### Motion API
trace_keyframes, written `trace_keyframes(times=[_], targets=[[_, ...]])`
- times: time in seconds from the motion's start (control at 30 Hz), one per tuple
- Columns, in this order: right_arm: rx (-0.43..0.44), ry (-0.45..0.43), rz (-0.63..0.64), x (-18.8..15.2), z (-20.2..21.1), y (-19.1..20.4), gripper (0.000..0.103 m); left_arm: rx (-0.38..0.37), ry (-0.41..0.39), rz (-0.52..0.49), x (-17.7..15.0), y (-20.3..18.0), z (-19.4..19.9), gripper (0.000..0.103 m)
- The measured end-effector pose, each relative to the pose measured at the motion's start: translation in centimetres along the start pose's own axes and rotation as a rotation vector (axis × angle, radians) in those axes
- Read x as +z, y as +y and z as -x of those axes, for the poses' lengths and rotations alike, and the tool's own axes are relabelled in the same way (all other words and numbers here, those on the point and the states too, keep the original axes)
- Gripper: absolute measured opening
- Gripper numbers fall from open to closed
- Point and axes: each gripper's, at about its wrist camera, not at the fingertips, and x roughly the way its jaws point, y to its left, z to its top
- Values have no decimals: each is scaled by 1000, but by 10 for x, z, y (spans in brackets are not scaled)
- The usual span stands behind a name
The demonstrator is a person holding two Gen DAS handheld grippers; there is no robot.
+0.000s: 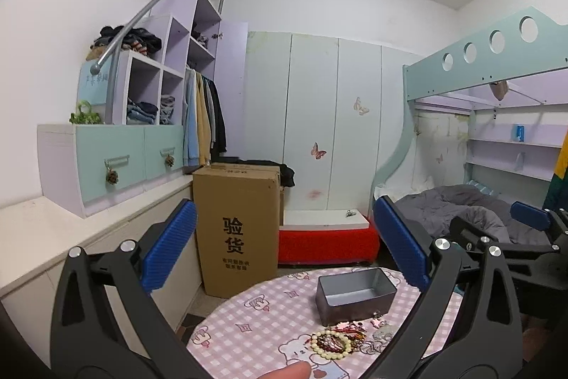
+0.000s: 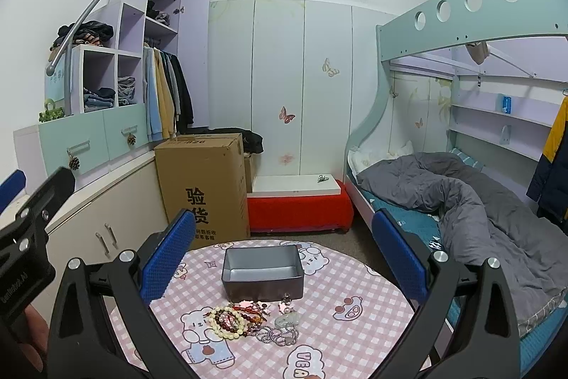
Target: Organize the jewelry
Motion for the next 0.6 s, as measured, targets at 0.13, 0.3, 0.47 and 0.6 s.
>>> trace_keyframes(times=[0.13, 0.3, 0.47, 0.6], targets=[[1, 0, -1, 1, -1, 0, 95, 39, 20, 0, -1, 0, -7, 97], [3, -2, -2, 3, -5, -4, 95, 29, 55, -16, -6, 1, -14, 97], [4, 5, -3, 0, -12, -8, 95, 7, 71, -24, -11, -1, -23, 97], [6, 7, -3, -3, -18, -10, 95, 0, 91, -21, -19, -4, -31, 97]])
